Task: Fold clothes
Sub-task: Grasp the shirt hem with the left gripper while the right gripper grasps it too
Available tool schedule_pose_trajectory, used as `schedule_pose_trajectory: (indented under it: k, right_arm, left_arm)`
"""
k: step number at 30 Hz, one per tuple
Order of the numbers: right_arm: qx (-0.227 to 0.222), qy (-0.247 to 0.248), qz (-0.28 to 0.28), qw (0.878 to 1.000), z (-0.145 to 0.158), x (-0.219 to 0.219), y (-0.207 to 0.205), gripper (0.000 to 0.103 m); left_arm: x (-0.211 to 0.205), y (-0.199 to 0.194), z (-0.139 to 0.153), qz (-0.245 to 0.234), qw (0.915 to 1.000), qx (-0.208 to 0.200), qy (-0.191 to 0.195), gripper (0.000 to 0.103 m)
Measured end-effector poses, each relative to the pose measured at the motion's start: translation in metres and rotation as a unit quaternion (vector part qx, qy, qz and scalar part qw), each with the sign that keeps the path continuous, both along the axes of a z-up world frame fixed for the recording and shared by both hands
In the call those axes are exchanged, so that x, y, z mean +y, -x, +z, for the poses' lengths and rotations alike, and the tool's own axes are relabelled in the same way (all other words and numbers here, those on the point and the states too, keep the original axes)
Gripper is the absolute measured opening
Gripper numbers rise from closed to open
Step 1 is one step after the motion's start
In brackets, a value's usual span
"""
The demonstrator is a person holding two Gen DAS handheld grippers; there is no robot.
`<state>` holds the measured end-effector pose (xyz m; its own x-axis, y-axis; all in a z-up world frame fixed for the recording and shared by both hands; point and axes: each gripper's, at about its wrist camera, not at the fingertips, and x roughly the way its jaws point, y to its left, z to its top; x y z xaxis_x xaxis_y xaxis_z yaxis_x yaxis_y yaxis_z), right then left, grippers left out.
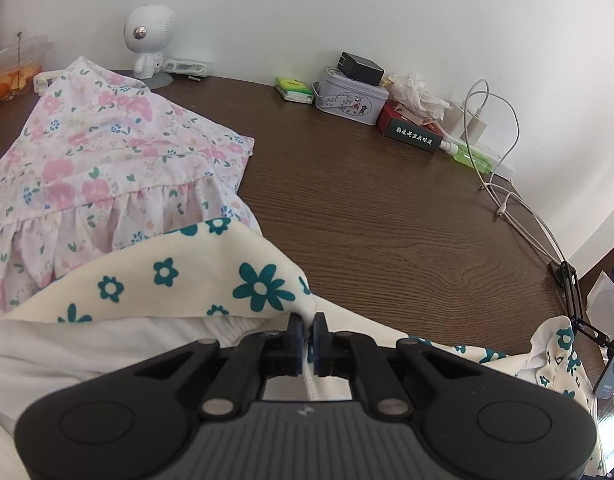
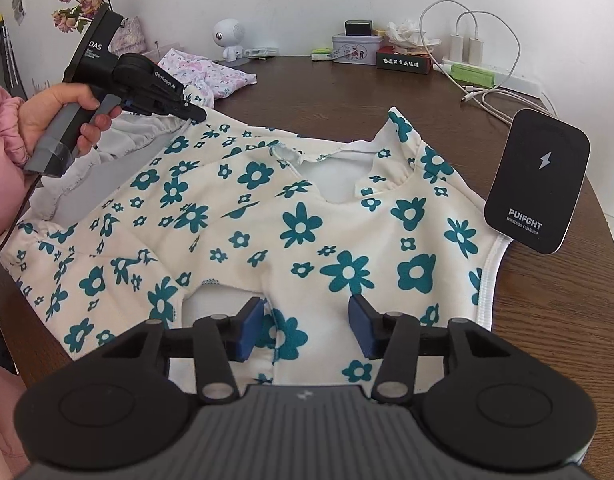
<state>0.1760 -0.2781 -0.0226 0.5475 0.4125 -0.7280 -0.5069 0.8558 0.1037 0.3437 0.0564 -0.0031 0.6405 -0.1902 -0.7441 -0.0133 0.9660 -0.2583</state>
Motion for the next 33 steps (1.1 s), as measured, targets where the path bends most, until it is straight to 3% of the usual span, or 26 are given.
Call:
schedule_pose_trajectory:
  k: [8,14,18,23,27,28,29,31,33]
  right_arm:
    - [0.004,0.039,0.025,0.999,0.002,0.002,0.005,0.048]
    - [-0.016,-0.016,0.037,0.999,0.034,0.015,-0.027,0.053]
    - [0.012,-0.028,0.047,0.998,0.039,0.049,-0.082,0.053]
    - [0.067,-0.023,0.033,0.997,0.015,0.079,-0.134,0.053]
    - [0.125,-0.091,0.001,0.988,0.005,0.076,-0.155,0.053]
    - [0.134,-0.105,-0.009,0.985,0.003,0.074,-0.158,0.049]
    - [0.138,-0.114,-0.019,0.984,0.002,0.072,-0.16,0.03]
    - [0.139,-0.127,-0.036,0.981,0.0,0.068,-0.163,0.002]
    - [0.128,-0.125,-0.043,0.983,0.001,0.063,-0.162,0.002]
  left_arm:
    - [0.0,-0.003,-0.005,-0.001,1.0,-0.001,-0.003,0.003]
    - [0.001,-0.003,-0.008,-0.004,1.0,-0.003,0.0,0.003]
    - [0.004,-0.004,-0.009,-0.005,1.0,-0.003,0.008,0.003]
    - [0.008,-0.004,-0.01,-0.006,0.9998,-0.003,0.02,0.003]
    - [0.011,-0.005,-0.011,-0.007,0.9995,-0.003,0.03,0.003]
    - [0.012,-0.005,-0.011,-0.007,0.9994,-0.003,0.033,0.003]
    - [0.013,-0.005,-0.011,-0.008,0.9993,-0.003,0.035,0.003]
    - [0.014,-0.005,-0.011,-0.008,0.9992,-0.003,0.04,0.003]
    - [0.016,-0.005,-0.012,-0.005,0.999,-0.003,0.044,0.003]
